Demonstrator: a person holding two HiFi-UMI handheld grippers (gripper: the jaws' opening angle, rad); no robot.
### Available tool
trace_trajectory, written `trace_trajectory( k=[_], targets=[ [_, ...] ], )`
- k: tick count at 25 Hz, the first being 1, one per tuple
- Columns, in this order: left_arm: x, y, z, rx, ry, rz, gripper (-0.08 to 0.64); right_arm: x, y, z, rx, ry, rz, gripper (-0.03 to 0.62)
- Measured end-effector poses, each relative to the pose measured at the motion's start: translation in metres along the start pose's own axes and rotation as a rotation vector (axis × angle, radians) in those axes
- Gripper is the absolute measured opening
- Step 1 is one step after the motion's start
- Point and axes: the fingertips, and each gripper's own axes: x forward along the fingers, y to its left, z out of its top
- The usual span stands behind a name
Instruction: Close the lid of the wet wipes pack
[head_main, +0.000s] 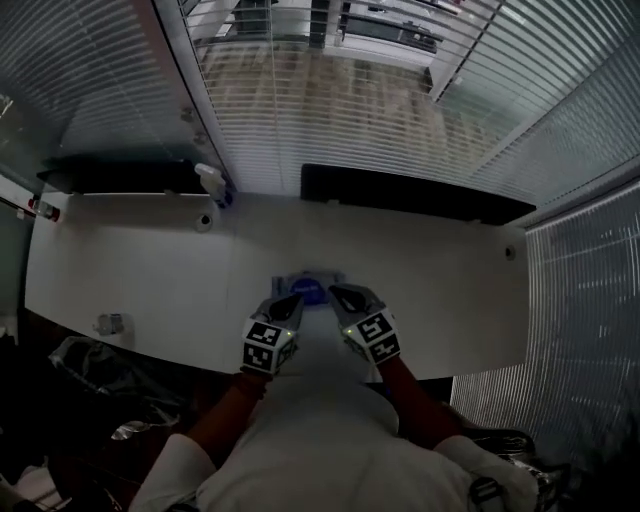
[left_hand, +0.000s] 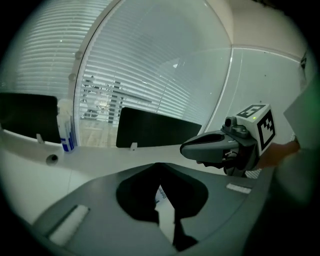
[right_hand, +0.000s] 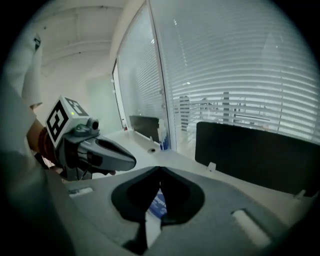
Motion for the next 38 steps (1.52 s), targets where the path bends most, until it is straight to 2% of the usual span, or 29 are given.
trace_trajectory(
  k=[5, 11, 15, 22, 27, 31, 38],
  targets=[
    [-0.014, -0.019, 0.041, 0.047, -0.075, -0.034, 0.002, -0.026, 0.008, 0.039, -0.039, -0.121, -0.047, 0.003],
    [-0.040, -0.052, 0.087, 0.088, -0.209, -0.076, 0.002, -0.066, 0.030, 0.077, -0.043, -0.254, -0.063, 0.003],
    [-0.058, -0.071, 0.114, 0.118, -0.287, -0.091, 0.002, -0.088, 0.031, 0.098, -0.055, -0.315, -0.111, 0.002],
    [-0.083, -0.096, 0.138, 0.150, -0.385, -0.131, 0.002, -0.125, 0.037, 0.122, -0.015, -0.447, -0.124, 0.002],
    [-0.099, -0.119, 0.168, 0.149, -0.434, -0.149, 0.002, -0.157, 0.041, 0.155, -0.029, -0.494, -0.125, 0.002],
    [-0.100, -0.123, 0.171, 0.163, -0.451, -0.134, 0.002, -0.165, 0.044, 0.158, -0.024, -0.510, -0.113, 0.002],
    [-0.098, -0.125, 0.153, 0.169, -0.444, -0.141, 0.002, -0.160, 0.046, 0.140, 0.006, -0.548, -0.106, 0.002]
  ],
)
